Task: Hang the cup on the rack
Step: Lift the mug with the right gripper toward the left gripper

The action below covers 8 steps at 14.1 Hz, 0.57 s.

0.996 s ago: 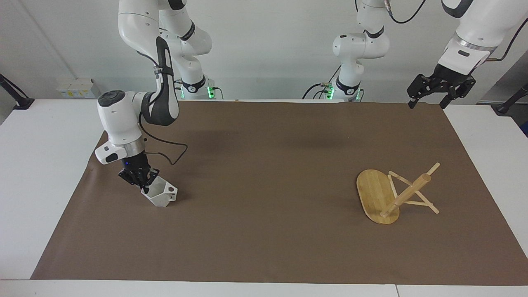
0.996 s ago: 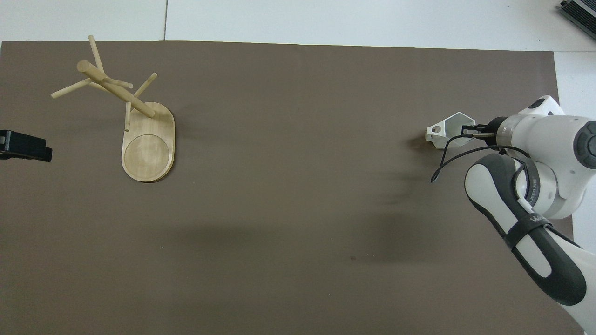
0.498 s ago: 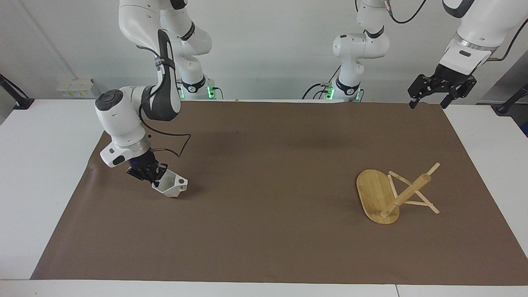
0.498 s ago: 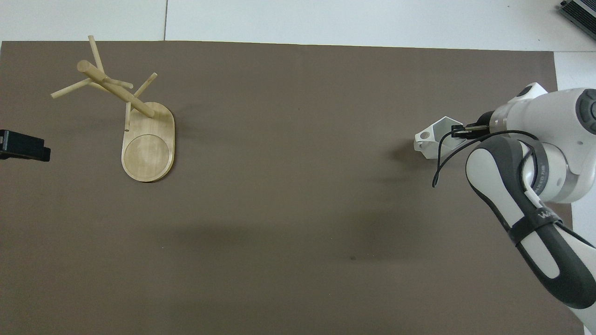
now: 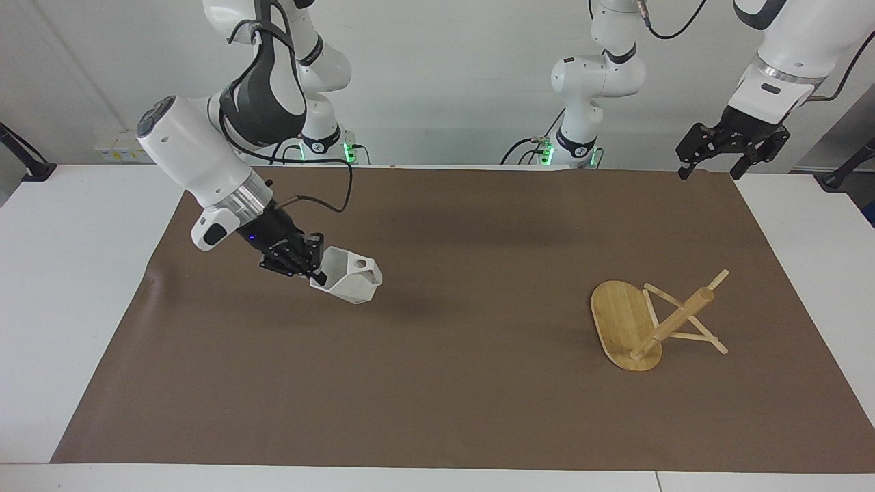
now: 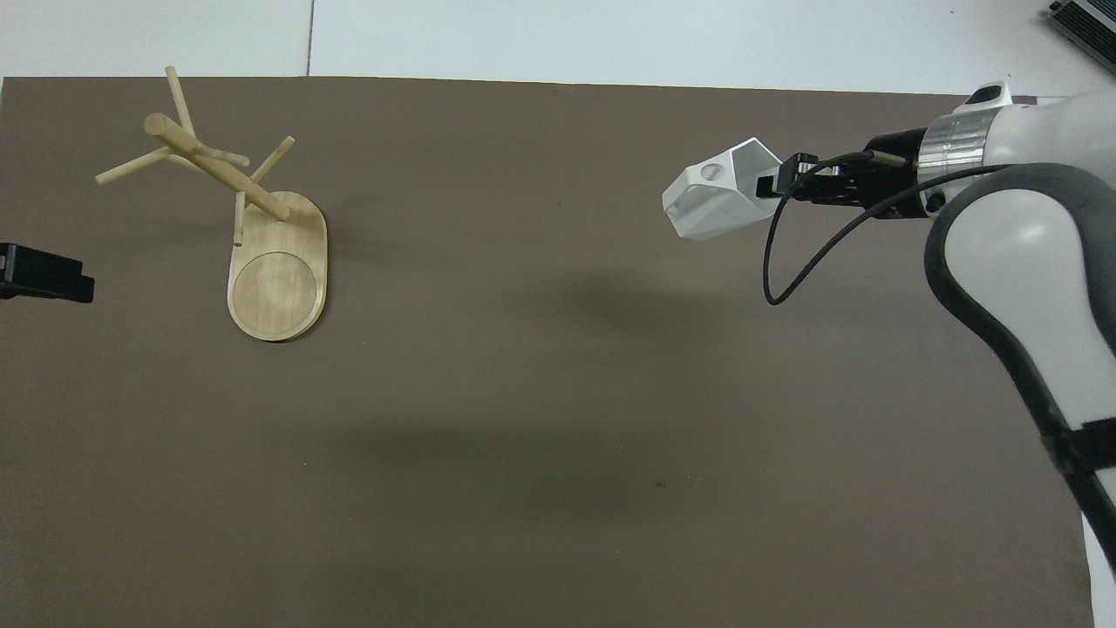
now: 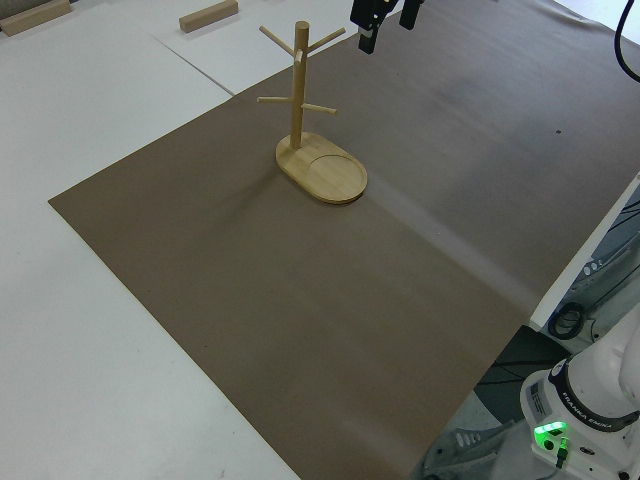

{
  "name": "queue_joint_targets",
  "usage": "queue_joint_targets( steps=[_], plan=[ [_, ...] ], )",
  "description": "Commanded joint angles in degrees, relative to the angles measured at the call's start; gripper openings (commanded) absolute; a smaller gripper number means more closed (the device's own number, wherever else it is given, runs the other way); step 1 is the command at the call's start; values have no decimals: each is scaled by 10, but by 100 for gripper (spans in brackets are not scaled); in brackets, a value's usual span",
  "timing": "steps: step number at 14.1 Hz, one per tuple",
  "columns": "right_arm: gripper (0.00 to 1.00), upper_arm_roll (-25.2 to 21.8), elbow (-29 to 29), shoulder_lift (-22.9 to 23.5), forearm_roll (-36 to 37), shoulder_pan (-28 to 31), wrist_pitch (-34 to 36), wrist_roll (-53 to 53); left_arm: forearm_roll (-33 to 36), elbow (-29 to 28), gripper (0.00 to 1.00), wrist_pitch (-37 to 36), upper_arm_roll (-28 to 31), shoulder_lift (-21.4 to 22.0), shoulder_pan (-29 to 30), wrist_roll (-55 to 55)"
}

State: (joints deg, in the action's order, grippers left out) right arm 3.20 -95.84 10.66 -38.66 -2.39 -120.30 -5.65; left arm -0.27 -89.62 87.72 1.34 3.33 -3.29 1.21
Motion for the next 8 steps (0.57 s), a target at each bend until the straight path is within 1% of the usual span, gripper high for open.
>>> queue_joint_targets(
  steps=[1, 2, 3, 4, 5, 6, 7, 8],
  plan=[
    [0, 45, 20, -1, -88, 6, 5, 7, 9, -14, 100, -4, 1, 14, 12, 3],
    [0, 66, 23, 1, -118, 6, -14, 8, 9, -14, 100, -4, -1, 16, 10, 3],
    [0, 93, 23, 2, -146, 6, -48, 9, 4, -17, 100, 4, -3, 16, 11, 5],
    [0, 120, 23, 4, -170, 6, -82, 14, -6, -33, 100, 22, -3, 20, 9, 34],
    [0, 139, 23, 5, -178, 4, -105, 15, -19, -51, 100, 48, -3, 27, 9, 77],
    [0, 154, 23, 6, -184, -3, -115, 18, -31, -73, 100, 70, -3, 37, 8, 118],
    [0, 160, 24, 6, -193, -9, -124, 24, -47, -90, 100, 87, -3, 43, 7, 155],
    [0, 161, 24, 6, -204, -28, -129, 27, -62, -104, 100, 91, -3, 52, 6, 186]
  ],
)
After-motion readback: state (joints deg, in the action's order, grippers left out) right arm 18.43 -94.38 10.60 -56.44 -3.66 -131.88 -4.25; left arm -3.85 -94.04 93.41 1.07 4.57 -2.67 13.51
